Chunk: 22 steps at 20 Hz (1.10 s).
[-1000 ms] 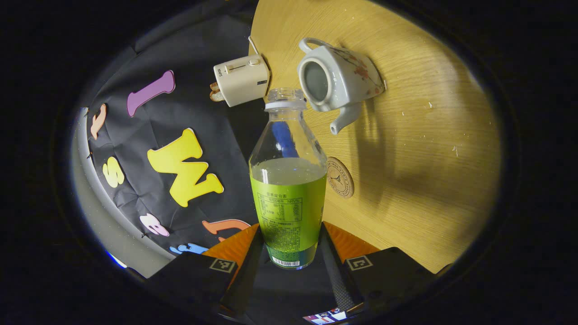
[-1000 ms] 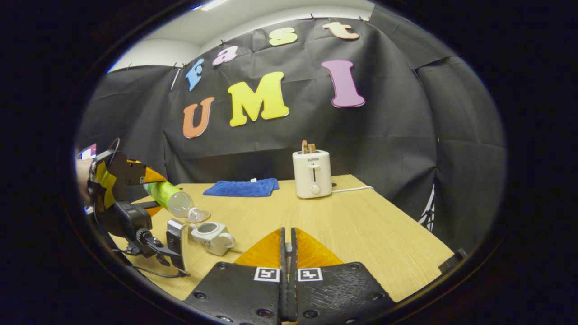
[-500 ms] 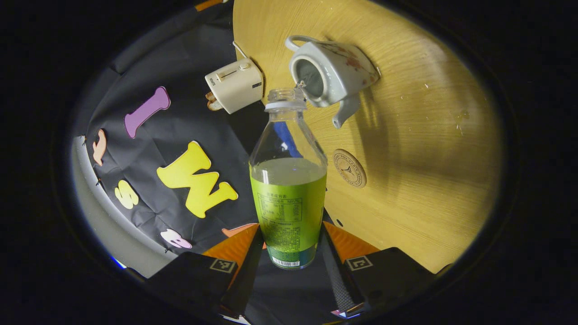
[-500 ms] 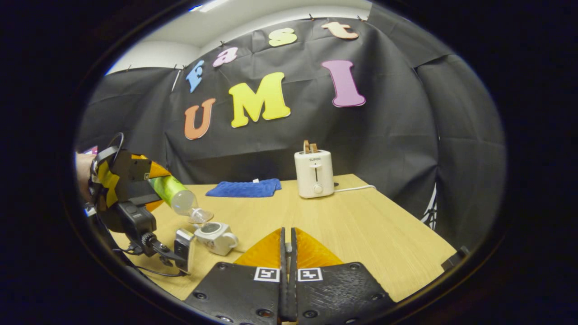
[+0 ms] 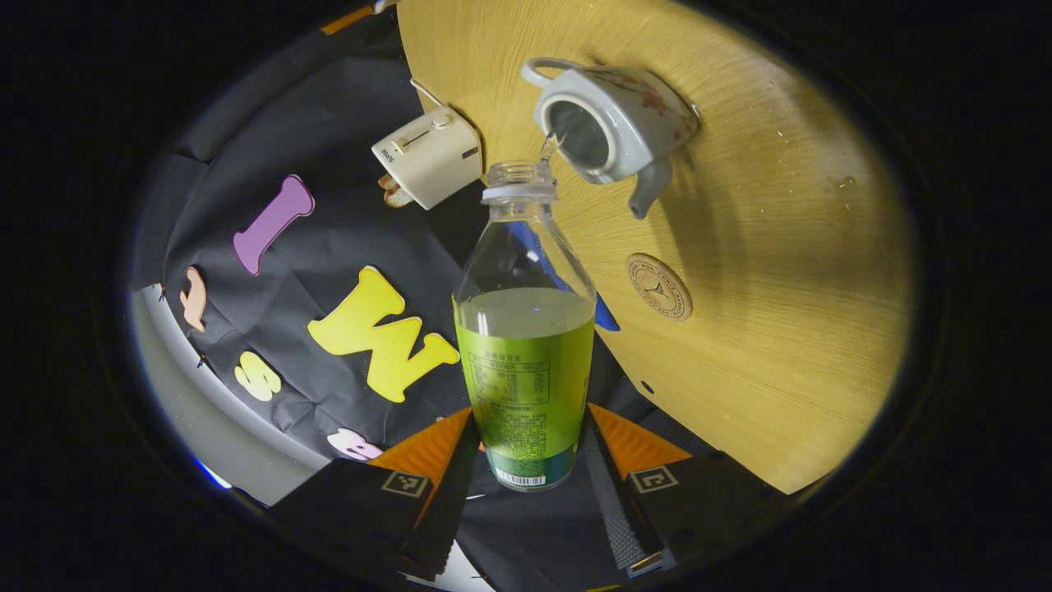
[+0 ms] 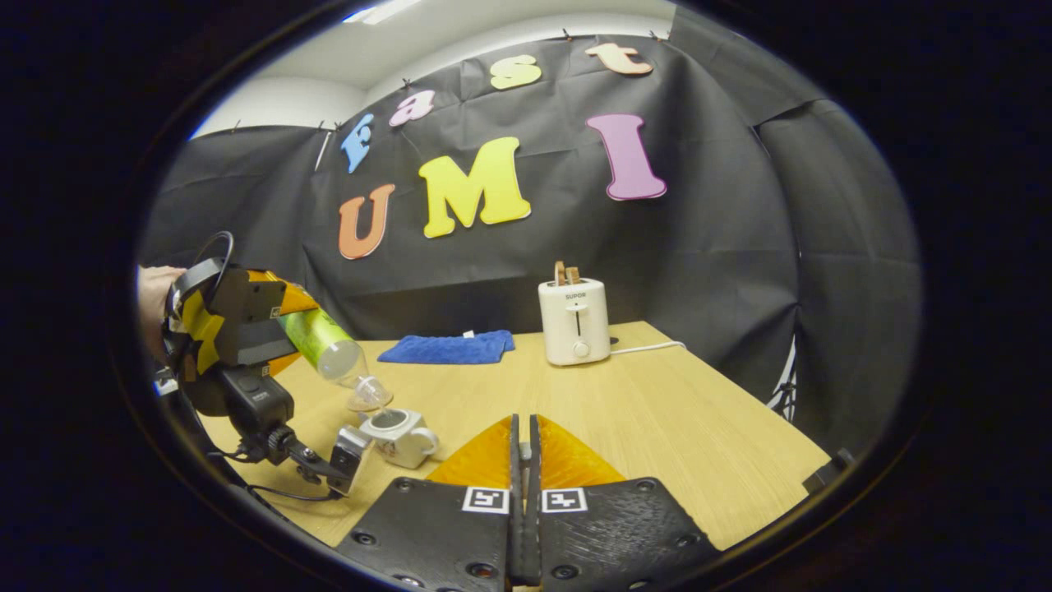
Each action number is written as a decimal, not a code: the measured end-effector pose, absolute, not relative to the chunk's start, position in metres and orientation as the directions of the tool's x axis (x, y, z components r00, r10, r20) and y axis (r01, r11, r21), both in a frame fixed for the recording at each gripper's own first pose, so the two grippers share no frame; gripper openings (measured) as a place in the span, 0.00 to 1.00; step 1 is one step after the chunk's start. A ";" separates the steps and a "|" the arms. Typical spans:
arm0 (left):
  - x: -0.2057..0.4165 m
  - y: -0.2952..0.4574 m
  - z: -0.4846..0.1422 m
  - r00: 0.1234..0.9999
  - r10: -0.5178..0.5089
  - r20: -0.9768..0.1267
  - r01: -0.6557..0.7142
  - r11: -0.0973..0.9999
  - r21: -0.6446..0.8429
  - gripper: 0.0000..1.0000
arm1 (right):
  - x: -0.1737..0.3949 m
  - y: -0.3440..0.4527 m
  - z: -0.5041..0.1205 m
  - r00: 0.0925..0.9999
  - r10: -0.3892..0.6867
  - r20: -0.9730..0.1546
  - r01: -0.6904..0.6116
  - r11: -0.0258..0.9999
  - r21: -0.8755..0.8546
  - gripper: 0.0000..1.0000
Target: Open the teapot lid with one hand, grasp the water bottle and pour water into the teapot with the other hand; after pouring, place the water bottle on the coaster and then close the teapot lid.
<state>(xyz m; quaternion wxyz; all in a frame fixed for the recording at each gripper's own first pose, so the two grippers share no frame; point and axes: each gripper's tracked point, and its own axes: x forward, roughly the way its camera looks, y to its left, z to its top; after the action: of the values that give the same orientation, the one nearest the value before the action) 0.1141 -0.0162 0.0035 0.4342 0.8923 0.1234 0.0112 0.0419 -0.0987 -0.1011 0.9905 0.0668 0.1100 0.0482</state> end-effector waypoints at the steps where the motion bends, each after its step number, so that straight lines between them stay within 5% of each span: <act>1: 0.113 -0.016 0.004 0.969 0.233 -0.085 0.213 -0.603 0.769 0.74 | 0.041 -0.099 -0.102 0.971 0.111 -0.213 -0.081 0.986 0.142 0.00; 17: 0.118 -0.027 0.012 0.979 0.197 -0.057 0.164 -0.582 0.796 0.71 | 0.038 -0.100 -0.095 0.974 0.105 -0.200 -0.078 0.987 0.141 0.00; 22: 0.118 -0.010 -0.003 0.980 0.183 -0.072 0.144 -0.414 0.899 0.73 | 0.035 -0.101 -0.089 0.977 0.092 -0.193 -0.066 0.988 0.139 0.00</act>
<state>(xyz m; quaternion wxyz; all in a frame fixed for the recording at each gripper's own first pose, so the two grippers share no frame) 0.1179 -0.0105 -0.0031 0.5324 0.8407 0.0971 0.0185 0.0348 -0.1006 -0.0892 0.9920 0.0659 0.0999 0.0398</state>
